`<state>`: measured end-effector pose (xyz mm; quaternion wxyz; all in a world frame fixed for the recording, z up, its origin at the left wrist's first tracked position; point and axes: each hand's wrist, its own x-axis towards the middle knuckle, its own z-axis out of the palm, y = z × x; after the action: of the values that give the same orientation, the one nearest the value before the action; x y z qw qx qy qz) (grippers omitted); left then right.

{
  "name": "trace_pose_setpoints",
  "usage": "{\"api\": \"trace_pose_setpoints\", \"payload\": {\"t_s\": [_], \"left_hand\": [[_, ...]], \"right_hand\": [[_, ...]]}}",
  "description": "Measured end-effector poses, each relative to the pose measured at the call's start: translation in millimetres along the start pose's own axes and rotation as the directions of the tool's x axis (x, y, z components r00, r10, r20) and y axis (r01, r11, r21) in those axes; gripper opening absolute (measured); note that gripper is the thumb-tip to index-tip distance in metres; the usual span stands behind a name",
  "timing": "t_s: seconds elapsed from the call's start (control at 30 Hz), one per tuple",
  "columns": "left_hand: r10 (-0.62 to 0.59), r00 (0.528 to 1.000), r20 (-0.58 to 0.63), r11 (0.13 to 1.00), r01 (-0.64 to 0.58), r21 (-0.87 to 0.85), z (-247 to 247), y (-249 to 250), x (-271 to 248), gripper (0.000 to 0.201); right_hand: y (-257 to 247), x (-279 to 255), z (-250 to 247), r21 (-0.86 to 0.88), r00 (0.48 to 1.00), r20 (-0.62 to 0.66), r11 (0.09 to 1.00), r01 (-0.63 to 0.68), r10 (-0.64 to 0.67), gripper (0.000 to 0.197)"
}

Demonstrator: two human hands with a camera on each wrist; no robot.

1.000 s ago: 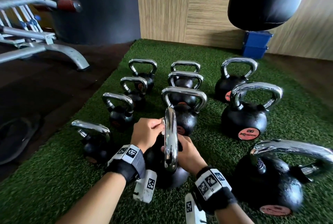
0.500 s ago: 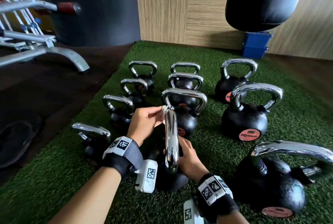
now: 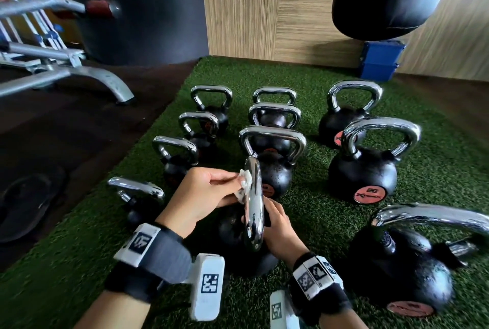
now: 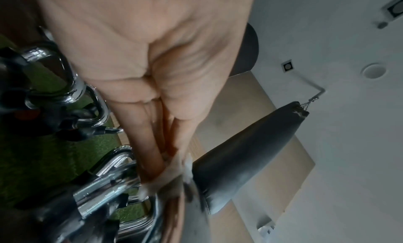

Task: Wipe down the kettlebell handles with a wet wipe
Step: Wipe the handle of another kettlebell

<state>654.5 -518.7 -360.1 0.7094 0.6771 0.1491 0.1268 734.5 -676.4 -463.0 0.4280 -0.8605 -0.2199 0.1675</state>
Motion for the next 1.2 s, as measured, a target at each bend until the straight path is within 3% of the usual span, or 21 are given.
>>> {"api": "trace_pose_setpoints", "payload": {"t_s": [0.07, 0.23, 0.3, 0.43, 0.5, 0.63, 0.77, 0.93, 1.03, 1.1, 1.17, 1.2], "left_hand": [[-0.029, 0.997, 0.069, 1.000, 0.029, -0.001, -4.6, 0.0, -6.9, 0.018], [-0.018, 0.998, 0.062, 0.999, 0.020, -0.036, -3.5, -7.8, -25.6, 0.020], [-0.051, 0.991, 0.127, 0.997, 0.058, -0.049, -7.1, -15.8, -36.0, 0.023], [0.031, 0.970, 0.242, 0.999, -0.036, 0.016, -14.2, -27.5, -51.7, 0.029], [0.071, 0.969, 0.237, 0.995, -0.086, 0.052, -14.6, -33.7, -57.9, 0.029], [0.133, 0.967, 0.217, 0.916, -0.204, 0.346, -16.4, -49.8, -68.6, 0.032], [0.233, 0.962, 0.141, 0.888, -0.270, 0.373, -14.0, -65.0, -76.2, 0.035], [0.379, 0.920, 0.095, 0.752, -0.366, 0.548, -6.1, -77.0, -80.9, 0.046], [0.298, 0.948, 0.112, 0.785, -0.310, 0.537, -13.2, -74.8, -74.1, 0.037], [0.165, 0.981, 0.104, 0.875, -0.194, 0.443, -20.4, -68.1, -69.7, 0.033], [0.048, 0.996, 0.074, 0.982, -0.061, 0.180, -25.4, -57.7, -69.2, 0.032], [0.019, 0.998, 0.060, 0.999, -0.021, 0.045, -27.1, -51.3, -70.1, 0.032]], "right_hand": [[-0.2, -0.3, -0.3, -0.001, 1.000, 0.004, 1.000, -0.002, 0.002, 0.075], [-1.8, -2.4, -0.3, 0.020, 1.000, -0.016, 1.000, 0.013, -0.013, 0.073], [-2.7, -3.7, -1.1, 0.016, 1.000, -0.009, 1.000, 0.019, -0.018, 0.072], [-1.3, -4.6, -1.7, 0.032, 1.000, 0.002, 0.999, 0.027, -0.027, 0.073], [-0.5, -4.5, -0.9, 0.045, 1.000, -0.002, 0.999, 0.018, -0.018, 0.074], [2.8, -2.1, 1.7, 0.050, 1.000, -0.021, 0.999, 0.017, -0.016, 0.074], [9.9, 1.9, 5.6, 0.062, 0.999, -0.030, 0.998, 0.015, -0.013, 0.073], [10.8, 3.9, 9.4, 0.015, 0.997, -0.064, 0.999, 0.033, -0.032, 0.073], [4.1, -0.1, 1.3, -0.053, 0.999, 0.005, 0.998, 0.036, -0.035, 0.070], [-4.3, -9.2, -11.9, -0.071, 0.998, 0.011, 0.995, 0.068, -0.067, 0.056], [-16.2, -24.5, -28.6, -0.050, 0.977, -0.172, 0.991, 0.122, -0.129, 0.037], [-24.2, -33.9, -37.2, -0.026, 0.939, -0.302, 0.986, 0.166, -0.166, 0.029]]}}
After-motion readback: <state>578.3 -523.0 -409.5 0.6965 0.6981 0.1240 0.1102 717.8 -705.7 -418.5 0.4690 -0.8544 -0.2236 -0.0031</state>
